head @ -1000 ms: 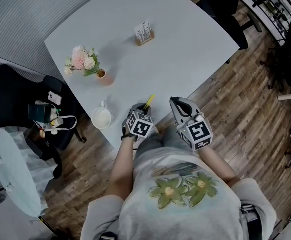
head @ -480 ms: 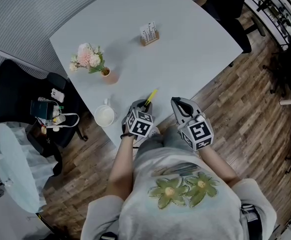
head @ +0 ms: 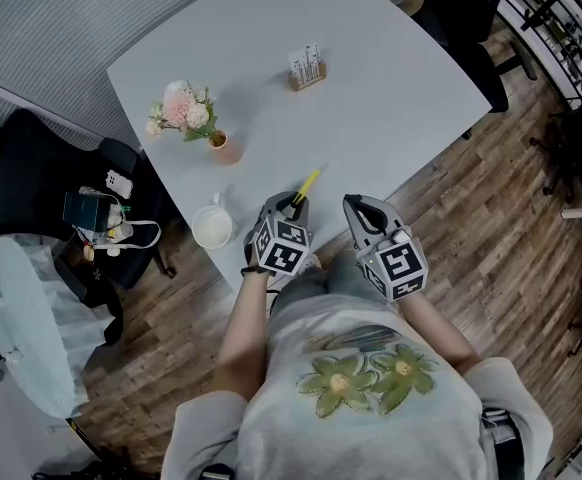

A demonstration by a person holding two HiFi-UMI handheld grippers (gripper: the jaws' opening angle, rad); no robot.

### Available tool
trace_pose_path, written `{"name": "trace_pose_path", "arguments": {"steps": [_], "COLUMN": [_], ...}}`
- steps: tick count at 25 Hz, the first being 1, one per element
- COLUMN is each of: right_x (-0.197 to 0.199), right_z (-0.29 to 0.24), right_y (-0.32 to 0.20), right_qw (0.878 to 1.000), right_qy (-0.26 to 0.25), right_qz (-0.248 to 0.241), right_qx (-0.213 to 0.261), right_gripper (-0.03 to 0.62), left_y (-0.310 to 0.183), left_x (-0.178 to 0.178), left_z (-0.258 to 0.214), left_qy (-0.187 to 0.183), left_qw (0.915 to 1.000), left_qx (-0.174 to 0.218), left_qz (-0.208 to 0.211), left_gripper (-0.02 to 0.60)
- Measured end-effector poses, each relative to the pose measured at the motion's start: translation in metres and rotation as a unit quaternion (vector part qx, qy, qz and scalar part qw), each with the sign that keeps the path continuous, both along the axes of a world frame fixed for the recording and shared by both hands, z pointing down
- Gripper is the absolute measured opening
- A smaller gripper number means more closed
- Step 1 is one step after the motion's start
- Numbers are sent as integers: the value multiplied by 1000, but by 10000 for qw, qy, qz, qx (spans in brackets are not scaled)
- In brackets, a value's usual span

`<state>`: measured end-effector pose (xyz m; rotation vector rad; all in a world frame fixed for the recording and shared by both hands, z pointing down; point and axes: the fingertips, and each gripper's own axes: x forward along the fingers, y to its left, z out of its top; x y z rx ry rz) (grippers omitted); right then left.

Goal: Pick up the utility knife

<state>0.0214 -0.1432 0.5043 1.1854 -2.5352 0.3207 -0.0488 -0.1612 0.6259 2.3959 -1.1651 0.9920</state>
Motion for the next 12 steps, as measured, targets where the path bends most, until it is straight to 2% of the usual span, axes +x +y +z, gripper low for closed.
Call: {"name": "trace_pose_path", "arguments": {"steps": [12], "right_x": [-2], "right_z": [-3], "right_y": [3], "right_qw": [10000], "right_qy": [-36], "right_qz": [-77], "right_qx": [36], "right_gripper": [5], "left_y": [-4], "left_x": [3], "left_z": [-38], "left_qy": [7], "left_qw": [9989], "left_qx": [464], "left_qz": [56], "left_gripper": [66]}}
